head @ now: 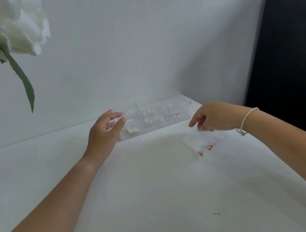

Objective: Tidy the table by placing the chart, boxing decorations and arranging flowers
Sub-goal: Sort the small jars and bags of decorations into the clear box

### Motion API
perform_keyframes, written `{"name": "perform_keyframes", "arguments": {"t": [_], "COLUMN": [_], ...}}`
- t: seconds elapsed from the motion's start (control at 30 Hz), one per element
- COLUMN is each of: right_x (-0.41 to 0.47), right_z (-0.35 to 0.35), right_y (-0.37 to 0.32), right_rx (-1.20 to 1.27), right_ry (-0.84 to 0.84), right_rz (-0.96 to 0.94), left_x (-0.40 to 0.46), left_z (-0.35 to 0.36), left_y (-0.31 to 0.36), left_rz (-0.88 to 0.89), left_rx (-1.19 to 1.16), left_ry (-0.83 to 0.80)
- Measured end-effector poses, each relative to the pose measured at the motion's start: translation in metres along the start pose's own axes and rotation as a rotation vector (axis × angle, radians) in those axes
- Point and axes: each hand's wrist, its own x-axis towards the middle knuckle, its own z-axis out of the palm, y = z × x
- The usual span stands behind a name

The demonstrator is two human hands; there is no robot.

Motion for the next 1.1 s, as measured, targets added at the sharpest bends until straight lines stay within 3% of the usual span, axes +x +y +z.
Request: {"name": "perform_keyframes", "arguments": {"t": [0.17, 0.33, 0.53, 0.7, 0.83, 1.1], "right_x": [0.0, 0.004, 0.028, 0.065, 0.09, 0.098], "right_z": [-0.003, -0.009, -0.016, -0.015, -0.007, 0.01], "right_y": [-0.005, -0.007, -0.007, -0.004, 0.001, -0.003], "right_rx": [0.086, 0.376, 0.714, 0.873, 0.877, 0.632], "right_ry": [0.068, 0.166, 0.507, 0.728, 0.765, 0.73], "right_rz": [-0.02, -0.061, -0.117, -0.01, 0.081, 0.094], "left_x": [0.0, 0.0, -0.002, -0.002, -0.002, -0.002], "left_z": [0.0, 0.0, -0.001, -0.001, -0.001, 0.001], "left_y": [0.0, 0.001, 0.004, 0.003, 0.001, 0.001], "left_rz": [-0.003, -0.006, -0.015, -0.016, -0.016, -0.017], "left_rx": [0.009, 0.011, 0.009, 0.015, 0.019, -0.007], "left_ry": [0.002, 0.007, 0.001, 0.004, 0.013, 0.022]}}
